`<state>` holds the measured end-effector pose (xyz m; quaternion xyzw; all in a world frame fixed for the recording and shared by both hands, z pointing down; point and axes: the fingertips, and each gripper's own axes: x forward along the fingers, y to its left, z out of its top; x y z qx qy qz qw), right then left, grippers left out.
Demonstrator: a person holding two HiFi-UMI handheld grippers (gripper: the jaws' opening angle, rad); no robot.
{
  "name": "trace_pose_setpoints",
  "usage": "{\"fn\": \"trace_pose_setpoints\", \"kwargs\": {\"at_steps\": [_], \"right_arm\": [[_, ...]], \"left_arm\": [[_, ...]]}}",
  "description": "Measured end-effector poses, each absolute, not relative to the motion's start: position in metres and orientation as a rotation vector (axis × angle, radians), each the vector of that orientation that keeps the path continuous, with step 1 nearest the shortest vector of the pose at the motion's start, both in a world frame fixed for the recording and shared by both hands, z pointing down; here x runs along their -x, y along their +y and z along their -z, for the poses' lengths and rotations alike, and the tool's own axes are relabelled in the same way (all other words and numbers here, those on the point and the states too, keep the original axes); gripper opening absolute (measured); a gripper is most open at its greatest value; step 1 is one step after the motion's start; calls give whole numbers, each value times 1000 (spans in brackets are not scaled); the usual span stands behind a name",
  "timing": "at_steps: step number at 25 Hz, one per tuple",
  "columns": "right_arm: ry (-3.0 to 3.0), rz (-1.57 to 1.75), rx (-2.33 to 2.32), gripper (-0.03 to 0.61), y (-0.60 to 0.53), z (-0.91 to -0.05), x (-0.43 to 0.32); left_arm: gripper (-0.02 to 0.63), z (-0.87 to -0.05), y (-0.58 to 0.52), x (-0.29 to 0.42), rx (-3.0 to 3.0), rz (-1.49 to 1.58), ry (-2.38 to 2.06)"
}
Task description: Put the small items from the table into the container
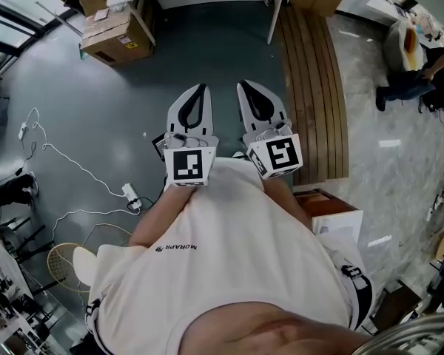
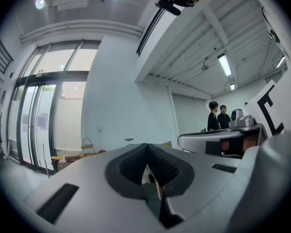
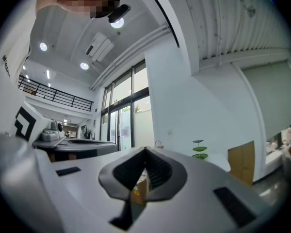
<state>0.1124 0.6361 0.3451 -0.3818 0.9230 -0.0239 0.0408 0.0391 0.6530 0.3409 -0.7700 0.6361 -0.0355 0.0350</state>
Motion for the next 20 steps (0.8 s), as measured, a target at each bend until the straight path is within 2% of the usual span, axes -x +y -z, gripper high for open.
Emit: {"fn": "trace_pose_setpoints", "kwargs": {"at_steps": [11,20], "right_arm": [[2814,119,1207,5,623,-363,-129],[2820,71,1263,5,570,-370,-116]], "left_arm": [[5,-362,643,-55,2392,163,1962],[5,-373,588,-49,2450,113,1922]]}}
